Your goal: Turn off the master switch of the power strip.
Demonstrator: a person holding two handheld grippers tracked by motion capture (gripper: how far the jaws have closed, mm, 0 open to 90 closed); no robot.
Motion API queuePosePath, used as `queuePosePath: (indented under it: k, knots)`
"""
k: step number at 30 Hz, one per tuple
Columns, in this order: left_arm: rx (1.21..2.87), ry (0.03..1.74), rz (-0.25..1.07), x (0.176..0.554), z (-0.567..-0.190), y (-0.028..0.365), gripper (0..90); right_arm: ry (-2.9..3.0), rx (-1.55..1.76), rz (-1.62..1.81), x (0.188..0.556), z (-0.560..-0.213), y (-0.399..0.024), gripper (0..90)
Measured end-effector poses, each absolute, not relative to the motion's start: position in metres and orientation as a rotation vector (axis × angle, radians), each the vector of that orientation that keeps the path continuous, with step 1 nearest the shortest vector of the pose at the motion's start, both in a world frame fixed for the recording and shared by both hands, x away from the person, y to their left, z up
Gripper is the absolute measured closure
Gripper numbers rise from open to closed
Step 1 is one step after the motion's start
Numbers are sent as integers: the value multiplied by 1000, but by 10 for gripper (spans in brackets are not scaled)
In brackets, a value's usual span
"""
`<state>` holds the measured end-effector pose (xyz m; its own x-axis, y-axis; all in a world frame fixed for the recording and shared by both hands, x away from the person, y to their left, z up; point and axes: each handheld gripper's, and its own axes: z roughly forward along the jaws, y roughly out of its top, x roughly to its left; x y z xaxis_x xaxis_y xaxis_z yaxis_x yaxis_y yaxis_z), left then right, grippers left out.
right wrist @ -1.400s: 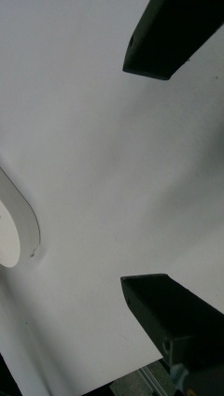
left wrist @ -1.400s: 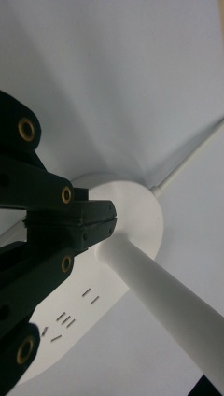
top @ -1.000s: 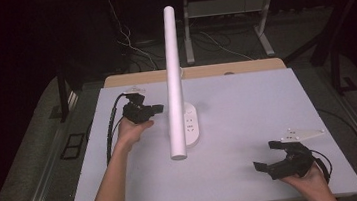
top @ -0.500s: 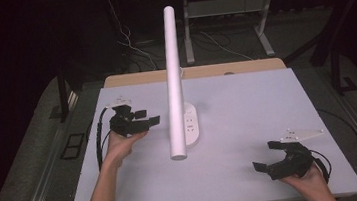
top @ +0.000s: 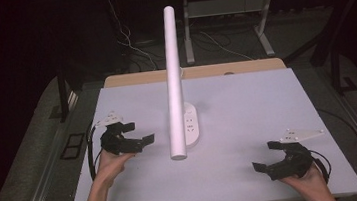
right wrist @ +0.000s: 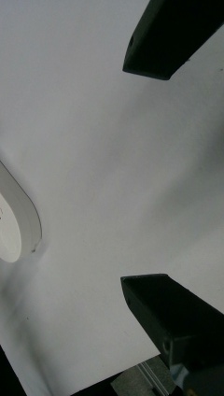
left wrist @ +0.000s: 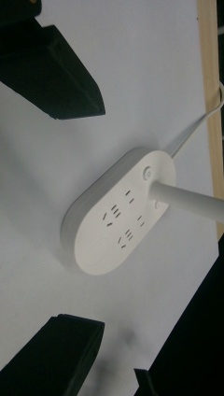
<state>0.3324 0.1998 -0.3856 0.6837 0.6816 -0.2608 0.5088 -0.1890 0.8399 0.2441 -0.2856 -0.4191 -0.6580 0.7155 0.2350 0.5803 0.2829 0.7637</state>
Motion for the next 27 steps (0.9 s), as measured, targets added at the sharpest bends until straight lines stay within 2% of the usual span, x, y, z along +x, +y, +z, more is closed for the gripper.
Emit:
queuePosePath:
  k: [16,27]
  knots:
    - [1828,937,235,281,-403,201,0,2386,1225,1326,241,-419,-285,0]
    - [1847,934,216,265,-421,195,0,2380,1231,1332,240,-418,-285,0]
